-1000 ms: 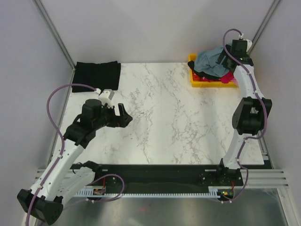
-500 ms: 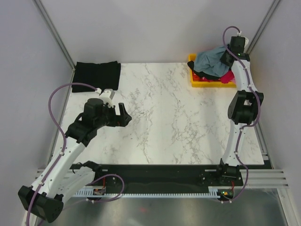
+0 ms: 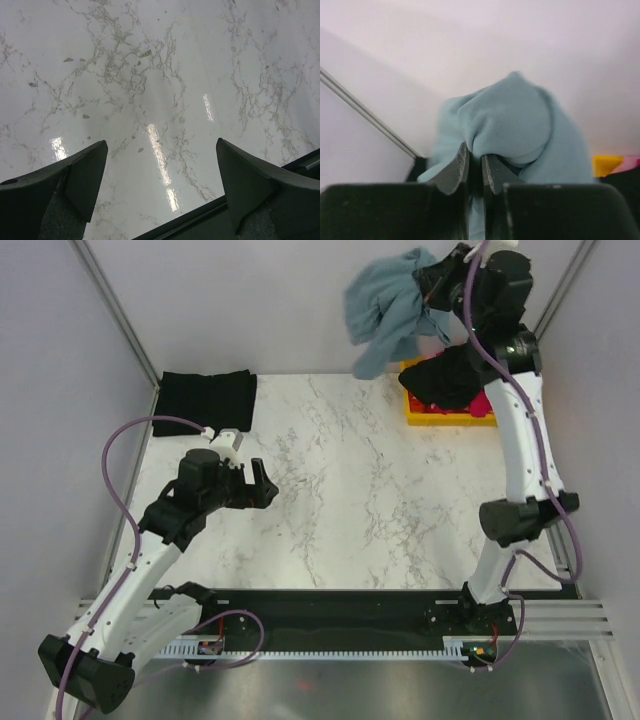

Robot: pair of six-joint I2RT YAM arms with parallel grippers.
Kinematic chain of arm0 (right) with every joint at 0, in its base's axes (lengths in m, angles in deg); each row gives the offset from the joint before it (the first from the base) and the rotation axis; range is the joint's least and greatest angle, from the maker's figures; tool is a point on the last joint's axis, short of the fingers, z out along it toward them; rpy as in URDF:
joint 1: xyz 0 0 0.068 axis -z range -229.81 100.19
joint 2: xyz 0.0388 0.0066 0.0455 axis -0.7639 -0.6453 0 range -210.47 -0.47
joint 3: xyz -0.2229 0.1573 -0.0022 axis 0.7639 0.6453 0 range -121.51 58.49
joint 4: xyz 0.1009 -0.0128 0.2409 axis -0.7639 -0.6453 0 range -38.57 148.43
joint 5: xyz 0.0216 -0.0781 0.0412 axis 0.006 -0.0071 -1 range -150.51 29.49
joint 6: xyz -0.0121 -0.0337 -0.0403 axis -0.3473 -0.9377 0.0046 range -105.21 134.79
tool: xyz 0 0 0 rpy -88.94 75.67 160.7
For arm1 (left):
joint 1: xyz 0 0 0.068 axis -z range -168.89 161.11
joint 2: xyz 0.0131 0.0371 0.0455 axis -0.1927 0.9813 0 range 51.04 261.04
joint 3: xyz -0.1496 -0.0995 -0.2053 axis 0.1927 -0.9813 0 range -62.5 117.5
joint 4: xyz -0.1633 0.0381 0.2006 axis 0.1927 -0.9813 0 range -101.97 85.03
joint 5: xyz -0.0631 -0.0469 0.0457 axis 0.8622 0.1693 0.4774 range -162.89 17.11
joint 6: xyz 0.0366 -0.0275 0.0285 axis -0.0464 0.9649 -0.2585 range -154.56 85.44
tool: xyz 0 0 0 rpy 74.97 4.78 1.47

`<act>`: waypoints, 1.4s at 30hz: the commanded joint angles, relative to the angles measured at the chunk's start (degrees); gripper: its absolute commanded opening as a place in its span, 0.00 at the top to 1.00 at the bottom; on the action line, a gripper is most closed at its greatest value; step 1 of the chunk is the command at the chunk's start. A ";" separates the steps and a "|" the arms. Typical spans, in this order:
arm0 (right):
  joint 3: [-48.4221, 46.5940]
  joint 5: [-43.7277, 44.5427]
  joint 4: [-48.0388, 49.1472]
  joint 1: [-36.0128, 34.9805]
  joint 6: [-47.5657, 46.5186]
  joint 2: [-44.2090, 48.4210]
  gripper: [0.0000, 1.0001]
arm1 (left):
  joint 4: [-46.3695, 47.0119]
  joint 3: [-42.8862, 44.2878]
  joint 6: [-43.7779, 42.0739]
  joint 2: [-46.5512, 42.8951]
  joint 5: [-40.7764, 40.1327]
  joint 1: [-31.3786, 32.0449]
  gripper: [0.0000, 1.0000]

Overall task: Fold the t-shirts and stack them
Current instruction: Move the tshirt to the center of the board, then flatten the tshirt out

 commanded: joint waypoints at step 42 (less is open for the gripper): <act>87.31 31.01 -9.69 -62.98 29.89 34.75 0.12 | -14.67 0.24 14.28 -1.46 -2.44 4.86 0.15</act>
